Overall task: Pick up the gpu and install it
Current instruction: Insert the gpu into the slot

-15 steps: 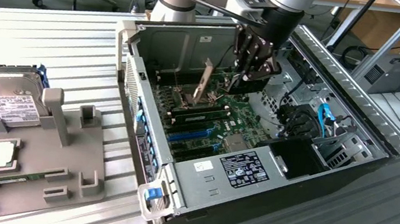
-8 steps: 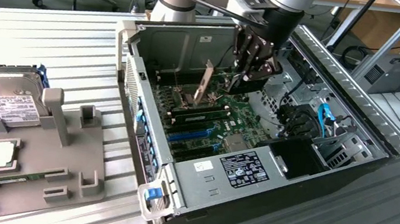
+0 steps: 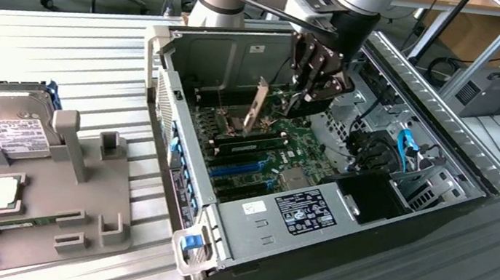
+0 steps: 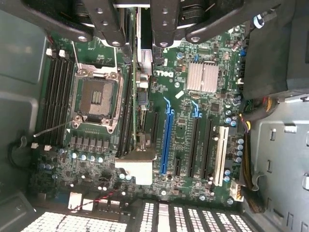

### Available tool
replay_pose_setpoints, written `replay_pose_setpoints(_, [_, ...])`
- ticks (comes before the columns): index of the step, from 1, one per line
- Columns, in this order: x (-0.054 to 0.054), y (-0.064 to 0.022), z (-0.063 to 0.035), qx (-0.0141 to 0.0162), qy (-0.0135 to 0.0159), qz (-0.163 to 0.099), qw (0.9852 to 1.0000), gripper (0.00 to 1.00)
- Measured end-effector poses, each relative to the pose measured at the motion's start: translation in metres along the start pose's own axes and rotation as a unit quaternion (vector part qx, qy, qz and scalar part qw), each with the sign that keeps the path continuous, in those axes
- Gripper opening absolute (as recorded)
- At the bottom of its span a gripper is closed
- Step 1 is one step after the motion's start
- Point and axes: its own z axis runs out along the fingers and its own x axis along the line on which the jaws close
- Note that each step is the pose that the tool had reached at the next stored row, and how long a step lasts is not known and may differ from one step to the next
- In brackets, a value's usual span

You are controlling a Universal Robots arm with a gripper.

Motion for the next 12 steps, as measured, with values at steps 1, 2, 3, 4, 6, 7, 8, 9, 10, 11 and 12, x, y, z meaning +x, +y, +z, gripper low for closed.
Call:
replay_pose_setpoints(1, [0.0, 0.0, 0.0, -0.0001, 0.0001, -0.003, 1.0, 0.26])
replay_pose_setpoints(2, [0.0, 0.0, 0.0, -0.0002, 0.0003, -0.007, 1.0, 0.26])
replay_pose_setpoints(3, [0.0, 0.0, 0.0, -0.0002, 0.0004, -0.01, 1.0, 0.26])
replay_pose_setpoints(4, [0.0, 0.0, 0.0, -0.0004, 0.0007, -0.016, 0.9999, 0.26])
replay_pose_setpoints(6, [0.0, 0.0, 0.0, -0.0005, 0.0009, -0.021, 0.9998, 0.26])
replay_pose_setpoints(7, [0.0, 0.0, 0.0, -0.0006, 0.0011, -0.024, 0.9997, 0.26])
replay_pose_setpoints(8, [0.0, 0.0, 0.0, -0.0007, 0.0012, -0.027, 0.9996, 0.26])
replay_pose_setpoints(9, [0.0, 0.0, 0.0, -0.0007, 0.0013, -0.029, 0.9996, 0.26])
replay_pose_setpoints(10, [0.0, 0.0, 0.0, -0.0008, 0.0015, -0.033, 0.9994, 0.26])
replay_pose_setpoints(11, [0.0, 0.0, 0.0, -0.0009, 0.0016, -0.037, 0.9993, 0.26])
replay_pose_setpoints(12, [0.0, 0.0, 0.0, -0.001, 0.0017, -0.038, 0.9993, 0.26])
